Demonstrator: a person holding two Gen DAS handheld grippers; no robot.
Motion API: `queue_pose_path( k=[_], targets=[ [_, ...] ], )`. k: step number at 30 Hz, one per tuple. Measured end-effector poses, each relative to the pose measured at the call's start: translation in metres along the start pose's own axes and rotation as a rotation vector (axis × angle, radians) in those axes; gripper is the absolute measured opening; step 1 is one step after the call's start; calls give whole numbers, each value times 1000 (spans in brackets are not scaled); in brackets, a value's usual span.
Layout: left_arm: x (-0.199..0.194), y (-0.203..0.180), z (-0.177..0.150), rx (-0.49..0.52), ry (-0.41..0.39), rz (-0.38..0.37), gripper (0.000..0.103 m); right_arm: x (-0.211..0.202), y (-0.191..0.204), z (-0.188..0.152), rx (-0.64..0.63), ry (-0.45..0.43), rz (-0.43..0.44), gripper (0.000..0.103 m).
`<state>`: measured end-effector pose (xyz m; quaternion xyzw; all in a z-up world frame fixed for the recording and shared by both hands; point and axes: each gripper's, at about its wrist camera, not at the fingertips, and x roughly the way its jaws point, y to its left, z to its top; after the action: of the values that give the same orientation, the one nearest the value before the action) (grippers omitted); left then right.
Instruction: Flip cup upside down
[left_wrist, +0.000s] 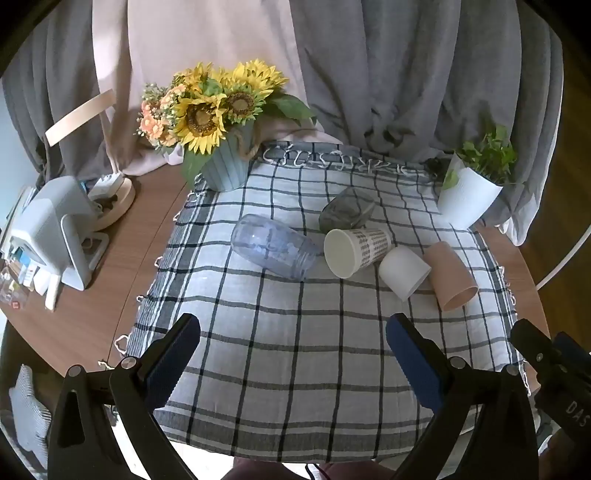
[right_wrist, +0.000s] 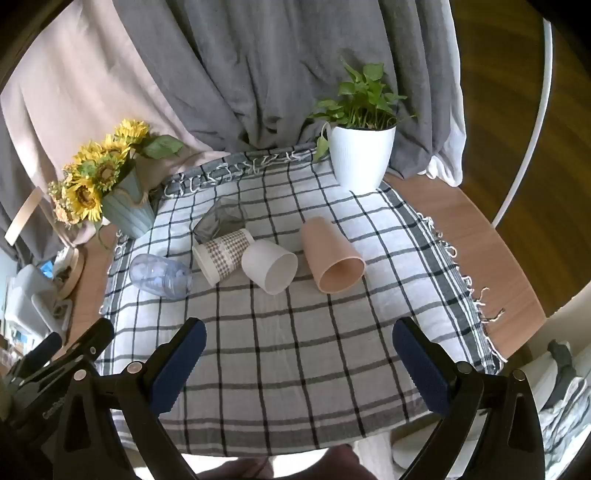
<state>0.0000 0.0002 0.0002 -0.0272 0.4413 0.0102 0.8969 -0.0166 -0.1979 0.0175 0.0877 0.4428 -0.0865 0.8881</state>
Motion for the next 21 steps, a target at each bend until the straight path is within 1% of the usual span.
queue_pose_path(
  k=[6, 9, 10, 11, 17, 18, 21],
  targets=[
    [-5, -2, -2, 5, -27, -7, 103, -1, -2, 0, -1, -14, 17, 102],
    [-10, -2, -4, 6, -45, -10, 103, -2, 3, 2, -5, -11, 21, 102],
    [-6, 6, -5, -15, -28, 16, 103, 0, 4, 2, -9, -7, 22, 102],
    [-6, 6, -5, -16, -30, 18, 103, 0, 3, 2, -10, -6, 25, 102],
    [-6, 5, -9, -16, -28, 16, 103, 1, 5, 1, -27, 1, 27, 102],
    [-6, 7, -3, -20, -23, 13, 103, 1, 6, 1, -26, 1, 25, 102],
    [-5, 6, -3, -19, -24, 15, 103, 1, 6, 0, -25, 1, 22, 102]
  ],
)
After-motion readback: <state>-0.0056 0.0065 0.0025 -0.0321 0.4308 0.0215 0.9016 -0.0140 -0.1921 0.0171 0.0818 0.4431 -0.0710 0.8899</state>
